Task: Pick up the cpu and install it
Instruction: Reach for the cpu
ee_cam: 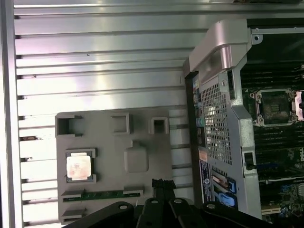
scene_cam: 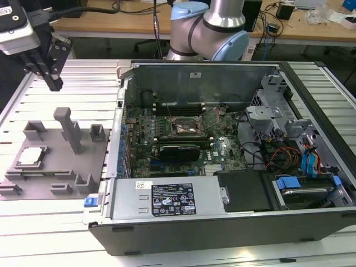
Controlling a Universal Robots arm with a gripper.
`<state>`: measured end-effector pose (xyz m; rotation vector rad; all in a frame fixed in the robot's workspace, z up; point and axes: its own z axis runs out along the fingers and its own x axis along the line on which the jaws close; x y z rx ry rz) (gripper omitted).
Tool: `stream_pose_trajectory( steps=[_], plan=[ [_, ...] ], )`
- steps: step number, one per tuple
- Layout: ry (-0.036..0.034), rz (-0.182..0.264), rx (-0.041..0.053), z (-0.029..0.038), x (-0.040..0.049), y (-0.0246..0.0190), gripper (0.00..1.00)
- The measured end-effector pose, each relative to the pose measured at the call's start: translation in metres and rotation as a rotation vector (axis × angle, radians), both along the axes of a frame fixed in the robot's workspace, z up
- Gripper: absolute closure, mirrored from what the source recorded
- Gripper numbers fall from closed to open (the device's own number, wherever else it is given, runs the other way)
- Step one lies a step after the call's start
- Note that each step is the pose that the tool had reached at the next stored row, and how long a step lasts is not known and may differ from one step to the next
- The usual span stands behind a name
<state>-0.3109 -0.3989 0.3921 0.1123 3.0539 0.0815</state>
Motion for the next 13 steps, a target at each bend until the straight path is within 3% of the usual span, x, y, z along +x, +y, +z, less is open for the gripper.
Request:
stream_pose_trajectory(
  steps=[13],
  plan=[
    [0.0000,0.000,0.0000,-0.0044,-0.0181,0.0000,0.89]
  ],
)
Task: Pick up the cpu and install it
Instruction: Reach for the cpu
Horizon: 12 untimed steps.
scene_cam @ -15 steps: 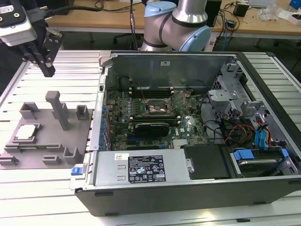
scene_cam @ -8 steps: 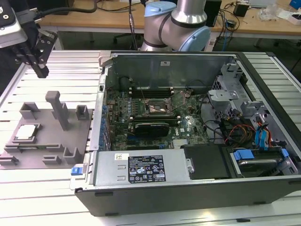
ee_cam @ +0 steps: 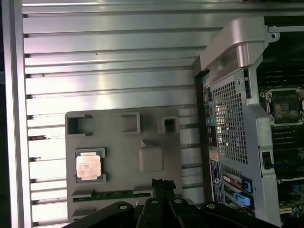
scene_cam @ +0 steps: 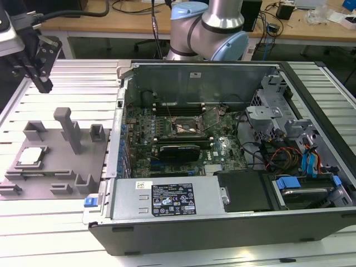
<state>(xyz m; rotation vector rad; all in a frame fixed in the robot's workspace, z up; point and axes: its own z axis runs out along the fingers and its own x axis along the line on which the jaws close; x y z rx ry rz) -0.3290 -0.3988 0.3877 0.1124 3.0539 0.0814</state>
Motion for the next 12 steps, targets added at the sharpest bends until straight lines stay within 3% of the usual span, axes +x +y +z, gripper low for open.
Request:
stream_pose_trajectory(
  steps=[12],
  plan=[
    [-0.0001,0.000,0.0000,-0.0019,-0.0185,0.0000,0.89]
  ],
)
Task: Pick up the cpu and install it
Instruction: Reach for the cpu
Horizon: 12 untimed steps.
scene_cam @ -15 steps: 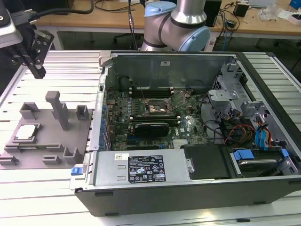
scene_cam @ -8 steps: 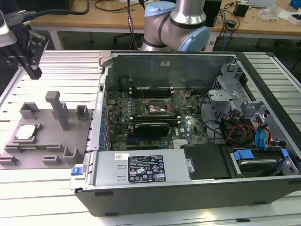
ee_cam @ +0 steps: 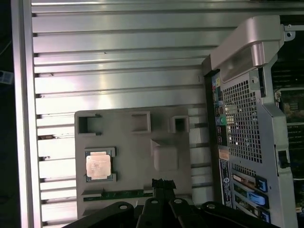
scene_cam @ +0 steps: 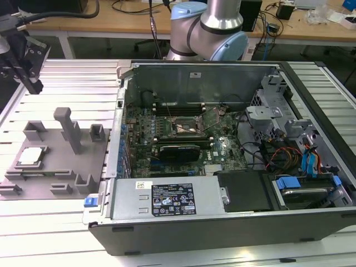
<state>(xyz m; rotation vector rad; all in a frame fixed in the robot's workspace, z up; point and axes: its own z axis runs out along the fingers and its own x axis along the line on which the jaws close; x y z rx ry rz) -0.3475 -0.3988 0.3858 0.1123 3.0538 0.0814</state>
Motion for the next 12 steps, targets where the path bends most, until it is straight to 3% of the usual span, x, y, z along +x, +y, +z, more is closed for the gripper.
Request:
stream_pose_trajectory(
  steps=[6,12],
  plan=[
    [-0.0001,0.000,0.0002,-0.0009,-0.0068,0.0000,0.89],
    [0.0001,0.000,0.0001,-0.0065,-0.0126,0.0000,0.89]
  ],
)
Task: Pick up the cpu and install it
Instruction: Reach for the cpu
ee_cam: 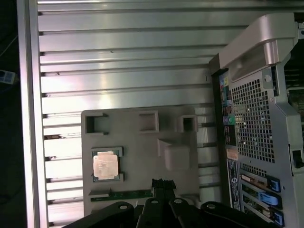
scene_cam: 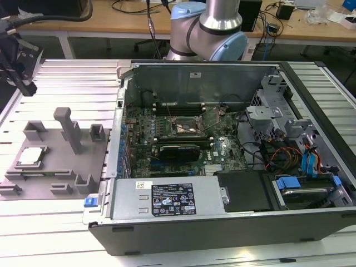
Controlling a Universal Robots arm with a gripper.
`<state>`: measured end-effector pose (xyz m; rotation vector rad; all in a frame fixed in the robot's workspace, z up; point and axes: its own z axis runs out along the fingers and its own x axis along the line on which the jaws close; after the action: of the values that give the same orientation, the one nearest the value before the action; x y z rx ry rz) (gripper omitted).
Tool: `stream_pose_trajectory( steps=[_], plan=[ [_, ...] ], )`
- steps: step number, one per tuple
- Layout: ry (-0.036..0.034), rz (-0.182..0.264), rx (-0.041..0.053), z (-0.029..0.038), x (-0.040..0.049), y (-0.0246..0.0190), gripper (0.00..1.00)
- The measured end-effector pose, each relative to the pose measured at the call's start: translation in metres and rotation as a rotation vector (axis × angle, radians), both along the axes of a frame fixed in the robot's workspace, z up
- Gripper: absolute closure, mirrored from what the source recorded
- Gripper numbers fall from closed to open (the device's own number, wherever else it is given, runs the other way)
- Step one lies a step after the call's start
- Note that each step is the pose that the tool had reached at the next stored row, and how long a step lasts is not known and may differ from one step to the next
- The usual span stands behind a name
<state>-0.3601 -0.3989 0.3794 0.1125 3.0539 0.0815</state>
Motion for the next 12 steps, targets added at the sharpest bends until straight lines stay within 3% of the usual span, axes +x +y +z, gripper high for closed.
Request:
stream_pose_trajectory(
  steps=[12],
  plan=[
    [0.0014,0.000,0.0000,-0.0246,-0.0177,-0.0002,0.89]
  ],
)
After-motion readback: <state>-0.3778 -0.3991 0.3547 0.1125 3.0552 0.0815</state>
